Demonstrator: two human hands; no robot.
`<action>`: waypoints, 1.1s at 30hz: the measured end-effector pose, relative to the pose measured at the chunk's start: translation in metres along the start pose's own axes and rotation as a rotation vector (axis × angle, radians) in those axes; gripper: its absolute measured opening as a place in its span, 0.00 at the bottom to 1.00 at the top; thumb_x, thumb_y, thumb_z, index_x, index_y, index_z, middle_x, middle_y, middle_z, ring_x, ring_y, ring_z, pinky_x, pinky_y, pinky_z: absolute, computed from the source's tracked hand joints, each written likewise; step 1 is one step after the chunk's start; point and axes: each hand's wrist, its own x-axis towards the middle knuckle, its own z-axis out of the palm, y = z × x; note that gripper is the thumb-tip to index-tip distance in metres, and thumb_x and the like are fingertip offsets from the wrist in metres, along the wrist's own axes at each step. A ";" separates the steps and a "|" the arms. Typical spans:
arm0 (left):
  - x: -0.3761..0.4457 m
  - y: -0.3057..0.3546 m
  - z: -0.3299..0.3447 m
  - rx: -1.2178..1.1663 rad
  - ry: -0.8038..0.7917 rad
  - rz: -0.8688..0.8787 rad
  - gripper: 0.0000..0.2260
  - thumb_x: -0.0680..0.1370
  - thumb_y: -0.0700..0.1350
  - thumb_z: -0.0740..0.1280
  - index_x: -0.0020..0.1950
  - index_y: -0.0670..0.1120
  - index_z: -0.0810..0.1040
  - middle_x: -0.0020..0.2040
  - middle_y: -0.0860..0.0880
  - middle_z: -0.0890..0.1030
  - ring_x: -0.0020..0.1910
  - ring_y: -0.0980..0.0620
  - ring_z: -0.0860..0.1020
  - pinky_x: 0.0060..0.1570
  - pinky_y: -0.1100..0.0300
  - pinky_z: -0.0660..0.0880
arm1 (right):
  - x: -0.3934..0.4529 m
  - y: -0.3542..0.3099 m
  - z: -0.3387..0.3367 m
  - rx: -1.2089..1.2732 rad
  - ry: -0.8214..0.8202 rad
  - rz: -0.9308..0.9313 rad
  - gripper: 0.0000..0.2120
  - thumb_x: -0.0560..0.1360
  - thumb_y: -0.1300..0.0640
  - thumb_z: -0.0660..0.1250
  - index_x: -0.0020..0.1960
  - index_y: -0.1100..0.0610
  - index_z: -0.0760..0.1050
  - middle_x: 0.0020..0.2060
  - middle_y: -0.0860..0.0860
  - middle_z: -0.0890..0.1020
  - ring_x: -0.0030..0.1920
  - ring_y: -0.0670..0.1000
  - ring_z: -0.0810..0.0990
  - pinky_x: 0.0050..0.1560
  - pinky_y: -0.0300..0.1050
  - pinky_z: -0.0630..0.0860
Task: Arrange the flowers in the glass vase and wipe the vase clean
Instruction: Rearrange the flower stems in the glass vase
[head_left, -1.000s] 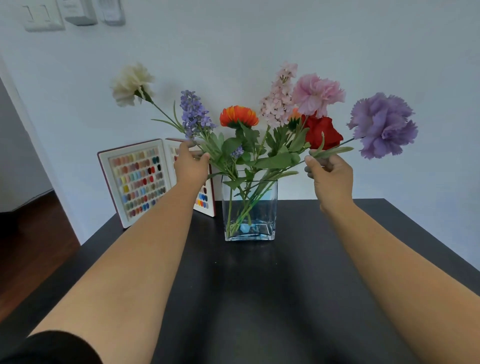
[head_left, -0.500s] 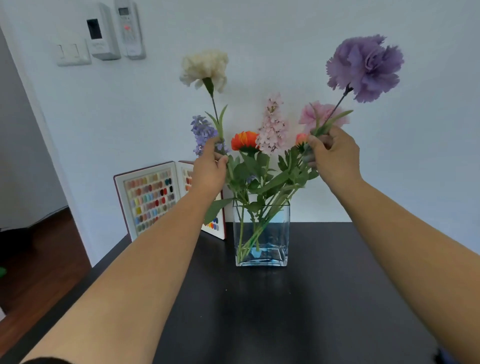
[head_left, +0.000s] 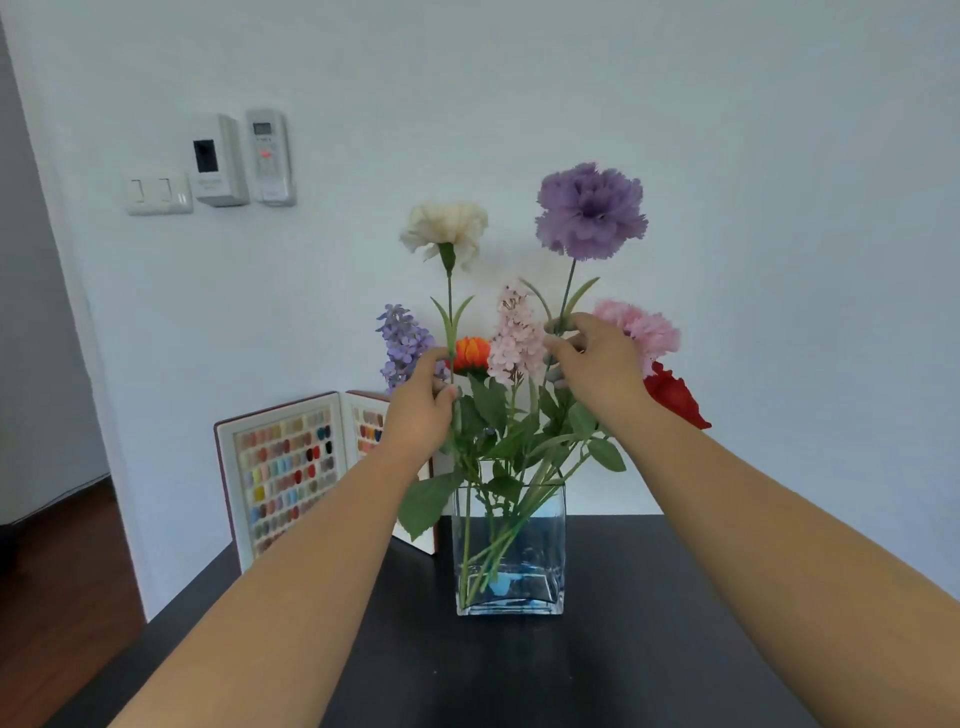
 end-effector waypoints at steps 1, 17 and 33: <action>0.002 0.002 -0.003 -0.007 0.013 0.003 0.17 0.81 0.42 0.63 0.68 0.56 0.68 0.36 0.54 0.78 0.35 0.57 0.77 0.33 0.63 0.69 | 0.000 0.001 0.003 -0.019 -0.023 0.000 0.05 0.77 0.56 0.67 0.53 0.52 0.78 0.36 0.52 0.83 0.31 0.47 0.83 0.37 0.49 0.83; 0.043 0.064 -0.063 -0.093 0.138 0.128 0.18 0.75 0.41 0.65 0.56 0.64 0.71 0.39 0.54 0.81 0.40 0.59 0.79 0.36 0.67 0.72 | 0.007 0.018 0.020 -0.117 -0.060 0.034 0.07 0.77 0.57 0.65 0.55 0.52 0.76 0.35 0.55 0.83 0.35 0.58 0.83 0.39 0.58 0.82; 0.028 0.064 -0.069 -0.139 -0.013 -0.048 0.13 0.77 0.37 0.63 0.56 0.53 0.78 0.39 0.51 0.79 0.37 0.47 0.83 0.34 0.57 0.80 | -0.004 0.016 0.011 -0.128 -0.104 0.069 0.04 0.77 0.58 0.65 0.52 0.54 0.77 0.36 0.55 0.82 0.35 0.57 0.82 0.42 0.57 0.82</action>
